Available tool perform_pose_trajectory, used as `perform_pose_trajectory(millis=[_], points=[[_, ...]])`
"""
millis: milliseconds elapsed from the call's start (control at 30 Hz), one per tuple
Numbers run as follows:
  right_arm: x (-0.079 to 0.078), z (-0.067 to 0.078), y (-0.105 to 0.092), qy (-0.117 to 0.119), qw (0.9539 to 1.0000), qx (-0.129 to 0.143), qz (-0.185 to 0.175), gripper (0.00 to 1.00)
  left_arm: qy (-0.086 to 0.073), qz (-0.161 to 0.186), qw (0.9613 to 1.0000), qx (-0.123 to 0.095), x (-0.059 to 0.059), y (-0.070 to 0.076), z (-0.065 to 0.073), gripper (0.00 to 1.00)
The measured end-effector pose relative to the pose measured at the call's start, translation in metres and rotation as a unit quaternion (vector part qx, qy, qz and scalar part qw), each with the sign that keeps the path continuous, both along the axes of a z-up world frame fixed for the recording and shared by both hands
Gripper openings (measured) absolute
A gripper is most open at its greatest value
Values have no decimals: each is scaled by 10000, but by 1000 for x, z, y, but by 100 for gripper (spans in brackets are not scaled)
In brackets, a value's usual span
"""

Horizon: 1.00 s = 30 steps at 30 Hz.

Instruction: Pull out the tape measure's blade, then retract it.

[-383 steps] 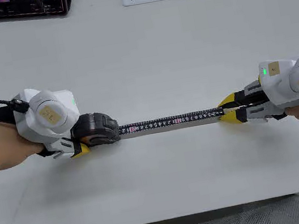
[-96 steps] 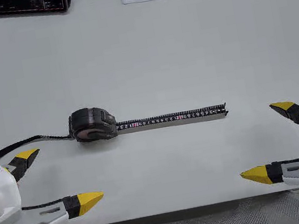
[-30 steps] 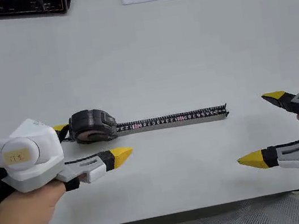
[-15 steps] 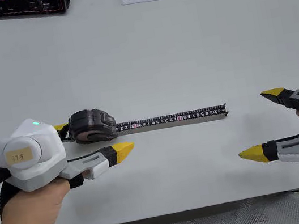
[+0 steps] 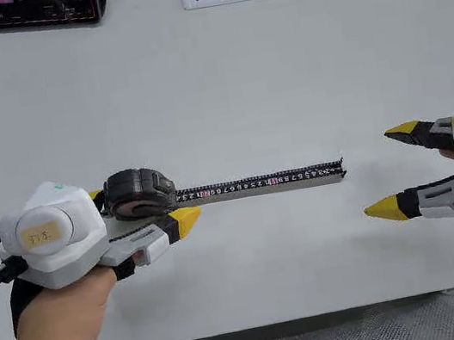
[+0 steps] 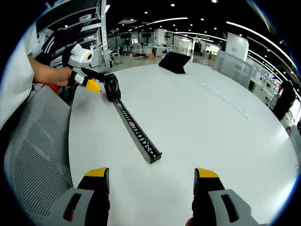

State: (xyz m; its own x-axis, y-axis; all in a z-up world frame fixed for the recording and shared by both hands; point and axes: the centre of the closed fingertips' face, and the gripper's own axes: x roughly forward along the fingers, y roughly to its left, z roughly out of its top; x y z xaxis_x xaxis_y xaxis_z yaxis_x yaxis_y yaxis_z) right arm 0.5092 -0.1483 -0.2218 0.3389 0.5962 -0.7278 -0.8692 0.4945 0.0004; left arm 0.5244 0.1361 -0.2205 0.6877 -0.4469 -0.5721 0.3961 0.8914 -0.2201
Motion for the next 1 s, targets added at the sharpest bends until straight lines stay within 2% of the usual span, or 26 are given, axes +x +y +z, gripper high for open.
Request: perform_pose_trajectory(millis=[200,367,700,1000], points=[[4,-3,-1,40,9997,-116,189,68,-9,144,9999,47,3,1,-3,83],[7,-4,-2,49,9992,-206,335,64,-66,254,9995,171,4,2,-4,80],[13,-7,1,60,9973,-354,642,52,-83,605,9981,112,10,5,-4,75],[18,-10,5,66,9949,-461,890,45,-72,897,9957,233,13,10,-6,70]])
